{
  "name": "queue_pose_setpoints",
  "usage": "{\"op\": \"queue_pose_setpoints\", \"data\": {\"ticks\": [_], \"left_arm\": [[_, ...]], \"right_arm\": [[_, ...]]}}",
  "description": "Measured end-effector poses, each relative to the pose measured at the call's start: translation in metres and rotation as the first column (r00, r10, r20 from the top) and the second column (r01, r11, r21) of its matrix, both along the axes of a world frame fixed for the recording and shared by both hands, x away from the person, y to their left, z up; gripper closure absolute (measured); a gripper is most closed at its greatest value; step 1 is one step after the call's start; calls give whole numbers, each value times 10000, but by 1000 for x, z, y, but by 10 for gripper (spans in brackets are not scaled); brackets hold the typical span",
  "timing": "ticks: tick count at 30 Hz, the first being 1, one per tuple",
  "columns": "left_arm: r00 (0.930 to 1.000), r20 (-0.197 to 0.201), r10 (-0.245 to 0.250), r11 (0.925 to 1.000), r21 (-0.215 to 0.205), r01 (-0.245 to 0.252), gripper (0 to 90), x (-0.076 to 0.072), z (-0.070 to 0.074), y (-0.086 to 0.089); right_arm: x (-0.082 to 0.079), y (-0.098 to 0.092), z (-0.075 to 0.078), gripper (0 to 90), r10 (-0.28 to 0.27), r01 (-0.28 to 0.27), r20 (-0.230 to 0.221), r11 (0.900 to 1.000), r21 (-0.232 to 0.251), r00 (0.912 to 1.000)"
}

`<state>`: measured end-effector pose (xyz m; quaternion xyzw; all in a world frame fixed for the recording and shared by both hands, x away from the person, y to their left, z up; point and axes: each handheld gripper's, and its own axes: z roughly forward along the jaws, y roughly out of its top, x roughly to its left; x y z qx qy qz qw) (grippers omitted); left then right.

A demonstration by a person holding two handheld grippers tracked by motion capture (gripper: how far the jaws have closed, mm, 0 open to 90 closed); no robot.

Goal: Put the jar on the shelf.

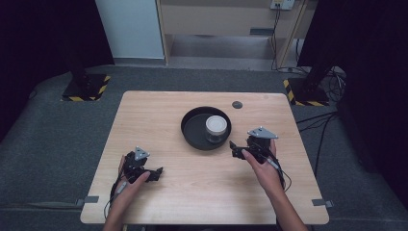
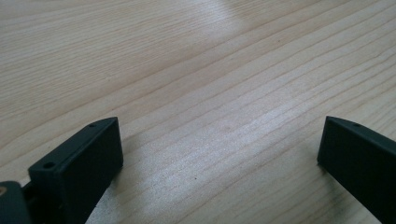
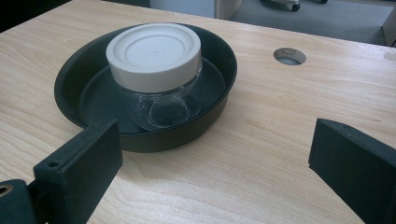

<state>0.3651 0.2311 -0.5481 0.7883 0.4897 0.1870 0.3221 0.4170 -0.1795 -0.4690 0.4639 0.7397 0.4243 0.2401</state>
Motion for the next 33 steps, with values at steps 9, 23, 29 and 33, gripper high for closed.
{"op": "queue_pose_setpoints", "data": {"ticks": [9,23,29,33], "left_arm": [[10000,-2,-2,10000,5,2,0,0,0,0],[10000,0,1,10000,1,-1,0,0,0,0],[10000,3,0,10000,1,-1,0,0,0,0],[10000,3,0,10000,0,0,0,0,0,0]], "right_arm": [[-4,-8,-1,29,-98,99,20,9999,-131,9999],[-10,-19,-4,29,-237,241,116,9990,-378,9997],[-13,-26,-4,29,-336,342,143,9985,-420,9993],[-15,-29,-5,29,-352,357,130,9984,-438,9993]]}}
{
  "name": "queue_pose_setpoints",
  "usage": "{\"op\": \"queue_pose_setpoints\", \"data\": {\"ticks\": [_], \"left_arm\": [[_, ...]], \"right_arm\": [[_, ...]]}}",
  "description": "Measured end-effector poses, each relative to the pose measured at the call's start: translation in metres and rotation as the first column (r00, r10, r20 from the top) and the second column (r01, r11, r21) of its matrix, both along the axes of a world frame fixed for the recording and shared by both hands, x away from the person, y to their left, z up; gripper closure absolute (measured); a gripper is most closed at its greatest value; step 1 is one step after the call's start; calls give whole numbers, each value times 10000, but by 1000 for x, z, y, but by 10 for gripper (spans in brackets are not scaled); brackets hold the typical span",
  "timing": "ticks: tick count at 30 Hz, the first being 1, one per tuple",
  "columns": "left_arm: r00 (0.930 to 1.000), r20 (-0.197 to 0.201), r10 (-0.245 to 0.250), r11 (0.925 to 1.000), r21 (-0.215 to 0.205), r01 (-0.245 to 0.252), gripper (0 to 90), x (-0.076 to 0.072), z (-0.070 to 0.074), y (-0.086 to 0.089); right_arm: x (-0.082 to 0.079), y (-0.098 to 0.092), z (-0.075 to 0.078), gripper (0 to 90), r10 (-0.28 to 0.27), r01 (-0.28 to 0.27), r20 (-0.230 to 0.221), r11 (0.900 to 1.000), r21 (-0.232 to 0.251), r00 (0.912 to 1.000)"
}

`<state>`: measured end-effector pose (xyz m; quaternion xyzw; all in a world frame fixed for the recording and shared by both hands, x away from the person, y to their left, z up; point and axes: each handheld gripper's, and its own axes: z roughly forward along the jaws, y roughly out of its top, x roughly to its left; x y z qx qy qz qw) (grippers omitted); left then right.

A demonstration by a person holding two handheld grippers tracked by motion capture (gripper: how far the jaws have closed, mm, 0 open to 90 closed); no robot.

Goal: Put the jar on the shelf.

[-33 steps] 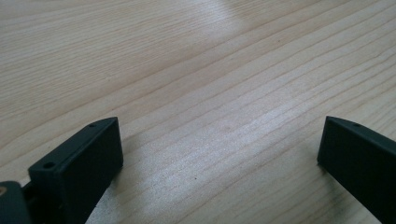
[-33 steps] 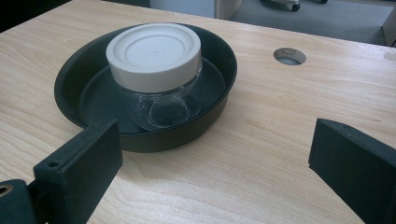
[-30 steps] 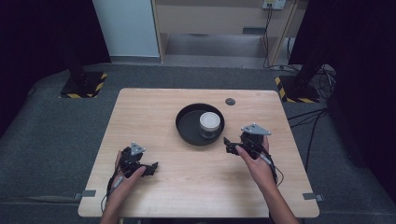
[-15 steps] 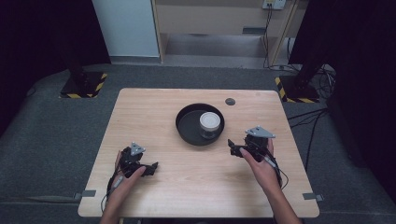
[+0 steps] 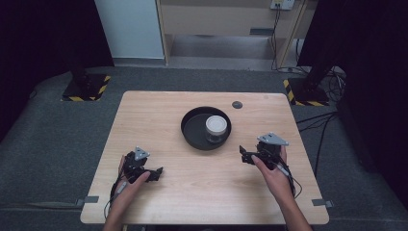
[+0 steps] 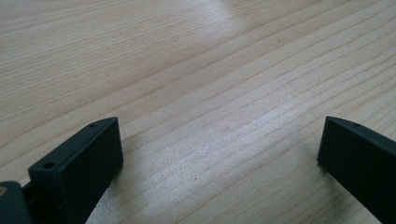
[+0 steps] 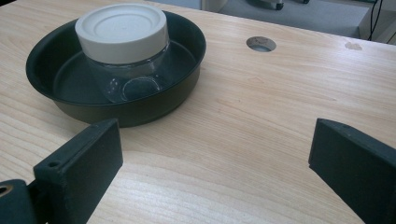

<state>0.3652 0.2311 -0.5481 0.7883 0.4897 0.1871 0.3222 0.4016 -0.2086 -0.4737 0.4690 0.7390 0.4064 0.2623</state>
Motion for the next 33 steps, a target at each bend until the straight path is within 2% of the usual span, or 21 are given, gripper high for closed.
{"op": "queue_pose_setpoints", "data": {"ticks": [15,26,33], "left_arm": [[10000,1,11,10000,-4,-11,0,0,0,0],[10000,0,7,10000,4,-7,0,0,0,0],[10000,0,10,10000,1,-10,0,0,0,0]], "right_arm": [[-9,-13,-8,28,-164,163,-169,9998,-76,9997],[-15,-36,-30,27,-648,634,-698,9978,-216,9955],[-21,-47,-54,30,-880,808,-1467,9953,-542,9853]]}}
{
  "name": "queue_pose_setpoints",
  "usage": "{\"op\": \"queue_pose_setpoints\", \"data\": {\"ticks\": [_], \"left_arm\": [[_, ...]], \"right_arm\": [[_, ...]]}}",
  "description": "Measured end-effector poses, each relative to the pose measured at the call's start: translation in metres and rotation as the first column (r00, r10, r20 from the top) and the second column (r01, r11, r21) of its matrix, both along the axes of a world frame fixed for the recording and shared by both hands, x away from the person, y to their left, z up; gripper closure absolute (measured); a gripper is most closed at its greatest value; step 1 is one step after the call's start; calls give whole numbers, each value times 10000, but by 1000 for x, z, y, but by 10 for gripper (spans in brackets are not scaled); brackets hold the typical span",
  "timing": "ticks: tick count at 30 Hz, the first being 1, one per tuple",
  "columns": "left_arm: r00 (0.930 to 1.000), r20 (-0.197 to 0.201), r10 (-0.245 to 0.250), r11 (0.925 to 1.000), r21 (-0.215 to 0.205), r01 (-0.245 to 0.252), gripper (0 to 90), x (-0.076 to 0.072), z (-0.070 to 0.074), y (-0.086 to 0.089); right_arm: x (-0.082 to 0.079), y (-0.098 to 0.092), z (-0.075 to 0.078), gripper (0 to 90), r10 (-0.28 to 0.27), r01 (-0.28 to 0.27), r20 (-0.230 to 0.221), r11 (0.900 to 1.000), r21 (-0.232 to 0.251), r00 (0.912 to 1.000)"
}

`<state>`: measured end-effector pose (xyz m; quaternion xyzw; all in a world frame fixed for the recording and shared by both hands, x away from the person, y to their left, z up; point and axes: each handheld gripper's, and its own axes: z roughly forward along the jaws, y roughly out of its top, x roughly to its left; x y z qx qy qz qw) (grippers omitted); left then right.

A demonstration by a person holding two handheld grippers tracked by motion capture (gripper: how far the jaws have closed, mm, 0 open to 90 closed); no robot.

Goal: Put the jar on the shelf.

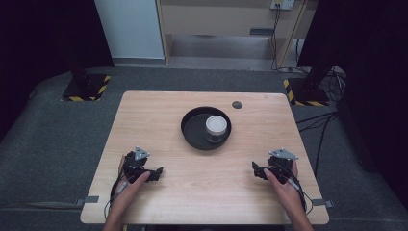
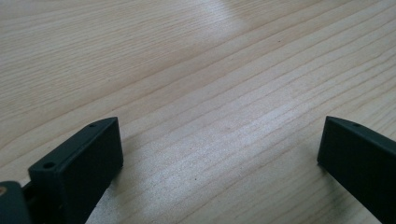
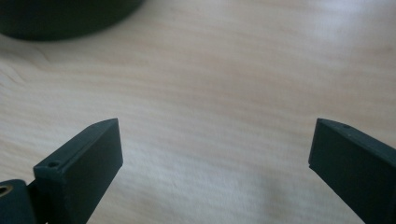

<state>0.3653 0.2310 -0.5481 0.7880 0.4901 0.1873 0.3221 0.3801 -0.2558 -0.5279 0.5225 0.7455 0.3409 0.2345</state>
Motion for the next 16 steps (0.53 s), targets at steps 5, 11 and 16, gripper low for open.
{"op": "queue_pose_setpoints", "data": {"ticks": [5,11,16], "left_arm": [[10000,0,2,10000,1,-2,0,0,0,0],[10000,3,6,10000,0,-6,0,0,0,0],[10000,1,4,10000,1,-4,0,0,0,0]], "right_arm": [[-3,-4,-13,31,-61,47,-549,9997,-258,9985],[-3,-3,-16,22,-124,95,-746,9992,-394,9971],[-3,-3,-16,20,-147,118,-751,9991,-397,9971]]}}
